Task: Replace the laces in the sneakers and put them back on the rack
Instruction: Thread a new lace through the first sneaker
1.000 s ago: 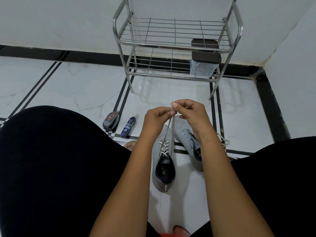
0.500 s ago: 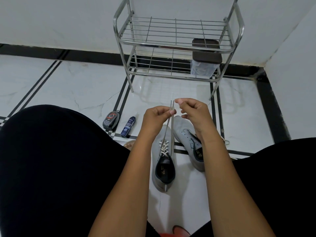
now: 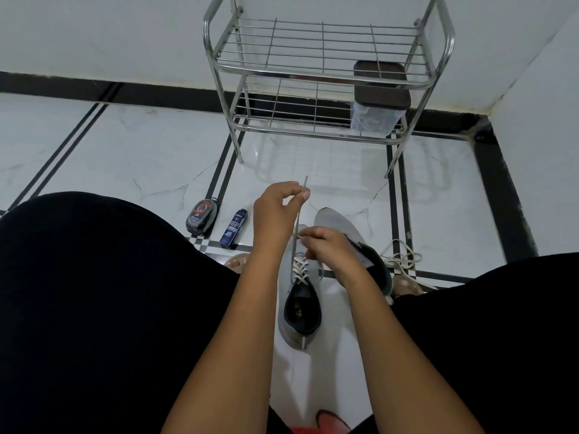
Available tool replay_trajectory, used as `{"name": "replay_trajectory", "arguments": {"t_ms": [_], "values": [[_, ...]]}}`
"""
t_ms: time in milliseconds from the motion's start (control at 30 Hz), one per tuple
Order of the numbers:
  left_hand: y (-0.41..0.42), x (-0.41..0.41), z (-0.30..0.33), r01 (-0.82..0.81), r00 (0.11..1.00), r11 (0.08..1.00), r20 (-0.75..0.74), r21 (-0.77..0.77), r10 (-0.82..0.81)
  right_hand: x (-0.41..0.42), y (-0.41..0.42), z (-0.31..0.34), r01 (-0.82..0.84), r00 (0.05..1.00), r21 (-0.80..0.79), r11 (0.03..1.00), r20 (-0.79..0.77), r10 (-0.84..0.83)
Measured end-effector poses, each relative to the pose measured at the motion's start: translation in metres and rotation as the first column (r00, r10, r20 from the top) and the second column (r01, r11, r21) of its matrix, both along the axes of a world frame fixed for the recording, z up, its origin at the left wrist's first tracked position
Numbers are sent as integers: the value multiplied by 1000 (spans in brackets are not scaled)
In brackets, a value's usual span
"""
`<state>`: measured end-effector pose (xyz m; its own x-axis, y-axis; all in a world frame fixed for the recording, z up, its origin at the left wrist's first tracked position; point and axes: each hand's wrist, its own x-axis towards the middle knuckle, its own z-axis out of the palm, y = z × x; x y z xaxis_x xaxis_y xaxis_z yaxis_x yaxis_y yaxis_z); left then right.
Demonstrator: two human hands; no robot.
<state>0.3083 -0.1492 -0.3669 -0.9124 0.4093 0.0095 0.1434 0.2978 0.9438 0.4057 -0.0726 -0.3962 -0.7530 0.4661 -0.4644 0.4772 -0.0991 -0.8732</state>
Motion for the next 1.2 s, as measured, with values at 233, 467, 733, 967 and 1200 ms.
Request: {"name": "replay_trajectory", "arguments": {"t_ms": [233,467,733,967,1200], "values": [[-1,-8,-17,-40,966,999,257,-7,41,-2,9,-8,17,1000,-25,1000,7,-17],[-16,29,-67,127,632,989,775,-71,-26,-1,24,-28,124,991,-165,979,-33,-131],[-19,16,-85,-37,704,997,707,-69,75,0,47,-22,-399,893,228,888,317,319],[-12,22,-86,-29,591,995,804,95,-59,-10,29,-31,-401,911,597,695,343,231],[-16,16,-88,-71,486,987,869,143,-91,-9,29,-31,-329,942,534,779,244,230]]}}
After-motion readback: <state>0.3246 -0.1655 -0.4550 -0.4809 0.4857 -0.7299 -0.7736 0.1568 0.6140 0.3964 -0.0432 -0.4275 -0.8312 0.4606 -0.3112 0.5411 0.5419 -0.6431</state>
